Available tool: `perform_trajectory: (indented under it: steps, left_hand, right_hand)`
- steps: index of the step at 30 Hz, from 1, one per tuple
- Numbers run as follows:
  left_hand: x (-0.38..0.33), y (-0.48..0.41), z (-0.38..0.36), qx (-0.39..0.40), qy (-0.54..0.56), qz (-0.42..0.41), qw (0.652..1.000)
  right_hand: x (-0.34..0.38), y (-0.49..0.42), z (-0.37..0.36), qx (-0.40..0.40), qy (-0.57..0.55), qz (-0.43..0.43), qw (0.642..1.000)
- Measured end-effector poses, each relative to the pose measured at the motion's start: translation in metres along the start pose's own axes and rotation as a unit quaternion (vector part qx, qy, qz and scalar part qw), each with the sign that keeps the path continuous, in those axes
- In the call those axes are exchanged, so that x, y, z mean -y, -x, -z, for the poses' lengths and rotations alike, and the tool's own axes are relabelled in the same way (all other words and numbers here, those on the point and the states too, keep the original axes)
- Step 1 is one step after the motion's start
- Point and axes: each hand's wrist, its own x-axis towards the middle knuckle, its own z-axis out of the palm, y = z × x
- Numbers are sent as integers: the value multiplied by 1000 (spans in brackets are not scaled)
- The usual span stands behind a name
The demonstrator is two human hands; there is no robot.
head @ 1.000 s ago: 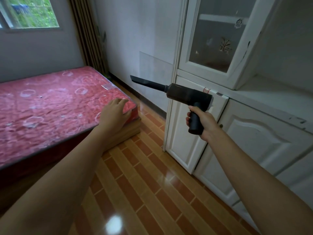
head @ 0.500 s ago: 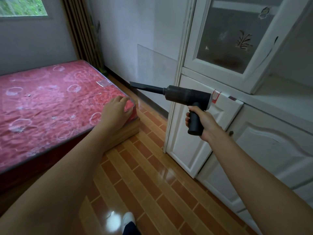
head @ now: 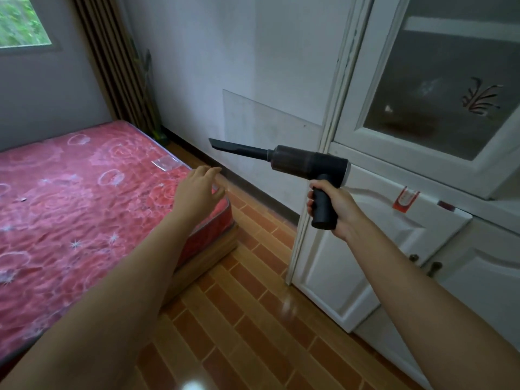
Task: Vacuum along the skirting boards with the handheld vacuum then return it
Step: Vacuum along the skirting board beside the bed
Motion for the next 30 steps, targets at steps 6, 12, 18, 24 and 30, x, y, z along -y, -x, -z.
perform_trajectory:
  steps: [6, 12, 18, 24, 30]
  left_hand:
    - [29, -48, -17, 15, -4, 7, 1000]
    - [51, -106, -36, 18, 2, 17, 1000]
    - [70, -191, -53, 12, -11, 31, 999]
    - [79, -275, -75, 10, -20, 48, 999]
    - [93, -331, -100, 17, -17, 57, 998]
  right_hand:
    - [-1, -50, -22, -2, -16, -8, 1000]
    - [10, -115, -43, 9, -28, -17, 999]
    - [38, -200, -71, 21, -20, -18, 999]
    - [70, -283, -86, 27, -33, -26, 999]
    - [80, -342, -90, 11, -37, -43, 998]
